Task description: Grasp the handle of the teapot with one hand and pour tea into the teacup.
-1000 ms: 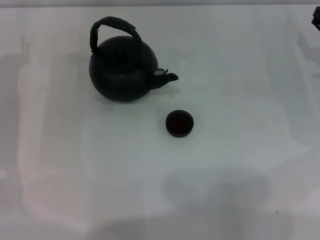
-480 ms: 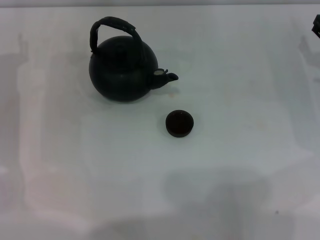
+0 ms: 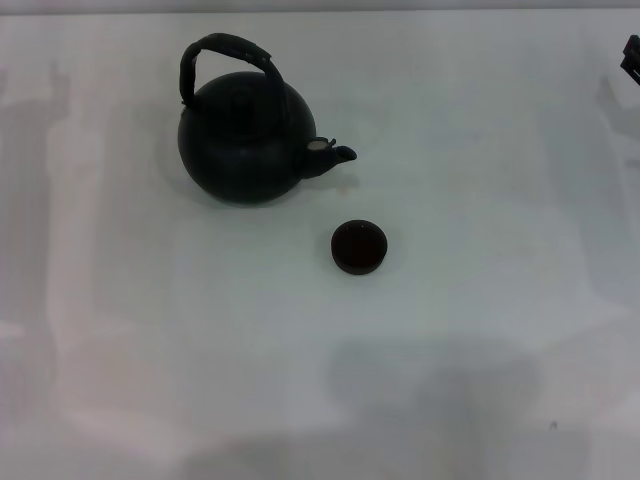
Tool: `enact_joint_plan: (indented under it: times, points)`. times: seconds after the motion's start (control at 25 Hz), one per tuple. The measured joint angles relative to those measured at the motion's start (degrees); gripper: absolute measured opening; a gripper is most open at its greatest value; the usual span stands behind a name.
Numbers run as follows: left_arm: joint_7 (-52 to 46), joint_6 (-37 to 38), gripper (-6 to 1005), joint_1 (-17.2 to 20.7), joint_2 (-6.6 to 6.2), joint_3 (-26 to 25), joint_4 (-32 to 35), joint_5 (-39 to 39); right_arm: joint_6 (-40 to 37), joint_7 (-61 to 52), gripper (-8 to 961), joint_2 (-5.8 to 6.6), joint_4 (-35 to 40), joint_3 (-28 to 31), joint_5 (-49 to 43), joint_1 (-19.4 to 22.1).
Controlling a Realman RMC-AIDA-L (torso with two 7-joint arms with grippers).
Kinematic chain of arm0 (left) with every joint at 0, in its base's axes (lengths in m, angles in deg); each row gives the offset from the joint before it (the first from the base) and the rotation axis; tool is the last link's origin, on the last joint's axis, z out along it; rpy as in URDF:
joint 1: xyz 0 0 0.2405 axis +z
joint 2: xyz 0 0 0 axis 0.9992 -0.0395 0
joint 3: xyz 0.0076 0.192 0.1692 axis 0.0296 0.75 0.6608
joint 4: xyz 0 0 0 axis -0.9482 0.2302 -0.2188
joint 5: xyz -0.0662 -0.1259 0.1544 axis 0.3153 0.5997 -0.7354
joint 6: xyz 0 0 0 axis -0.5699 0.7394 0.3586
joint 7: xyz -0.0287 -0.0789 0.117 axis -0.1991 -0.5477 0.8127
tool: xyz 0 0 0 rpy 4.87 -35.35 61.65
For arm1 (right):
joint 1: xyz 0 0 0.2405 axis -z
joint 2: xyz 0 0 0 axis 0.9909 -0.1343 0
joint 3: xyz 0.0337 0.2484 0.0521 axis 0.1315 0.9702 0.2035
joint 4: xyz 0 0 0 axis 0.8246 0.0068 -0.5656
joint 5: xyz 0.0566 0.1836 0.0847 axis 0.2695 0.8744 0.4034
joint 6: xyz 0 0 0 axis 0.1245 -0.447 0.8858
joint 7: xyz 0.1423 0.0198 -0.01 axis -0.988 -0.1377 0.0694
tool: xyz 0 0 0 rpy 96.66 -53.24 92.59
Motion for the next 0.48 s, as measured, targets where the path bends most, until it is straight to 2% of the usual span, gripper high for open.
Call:
enact_joint_plan:
  times: [0.48]
  points:
    - [0.0, 0.0, 658, 0.0, 0.0, 0.0, 0.1, 0.0, 0.0, -0.6, 849, 0.0, 0.0, 0.0, 0.0, -0.5]
